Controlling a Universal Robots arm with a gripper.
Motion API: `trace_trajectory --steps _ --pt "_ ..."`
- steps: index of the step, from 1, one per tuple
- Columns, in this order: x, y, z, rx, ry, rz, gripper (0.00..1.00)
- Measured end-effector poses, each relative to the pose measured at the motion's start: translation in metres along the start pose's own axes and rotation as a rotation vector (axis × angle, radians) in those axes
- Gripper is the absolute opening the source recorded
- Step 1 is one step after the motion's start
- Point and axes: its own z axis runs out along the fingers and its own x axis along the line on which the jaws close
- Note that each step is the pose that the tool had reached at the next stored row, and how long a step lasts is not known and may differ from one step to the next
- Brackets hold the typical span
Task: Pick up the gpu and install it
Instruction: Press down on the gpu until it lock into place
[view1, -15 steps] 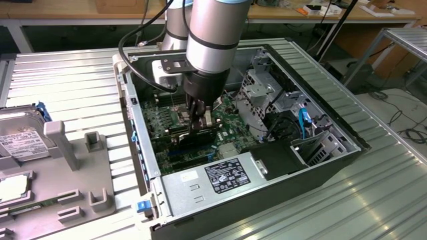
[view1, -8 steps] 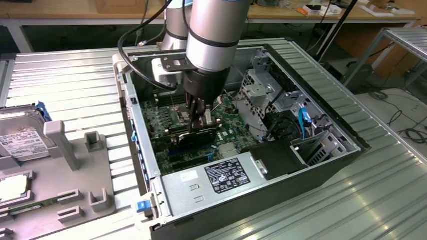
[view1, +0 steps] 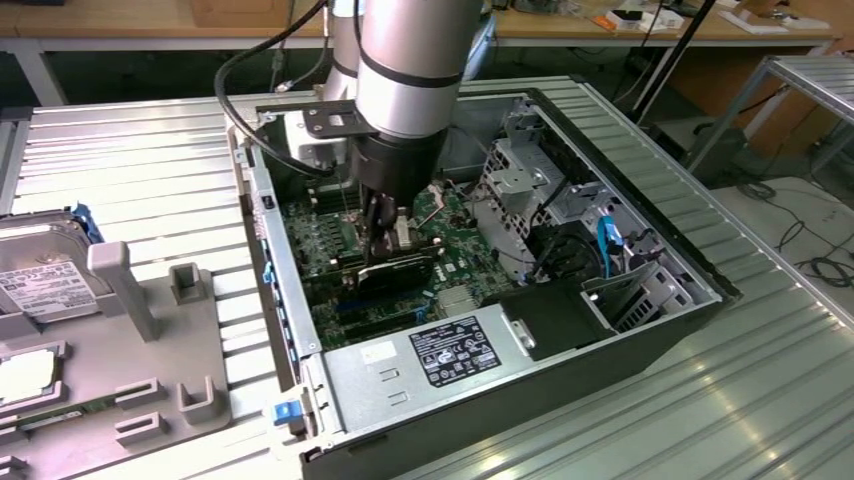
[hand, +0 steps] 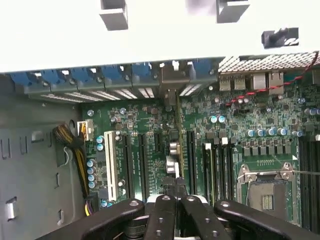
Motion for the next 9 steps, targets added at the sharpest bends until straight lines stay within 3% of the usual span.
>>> trace_trajectory --steps 9 --pt "0.001 0.0183 -0.0058 -0.0116 0.0006 0.000 0.11"
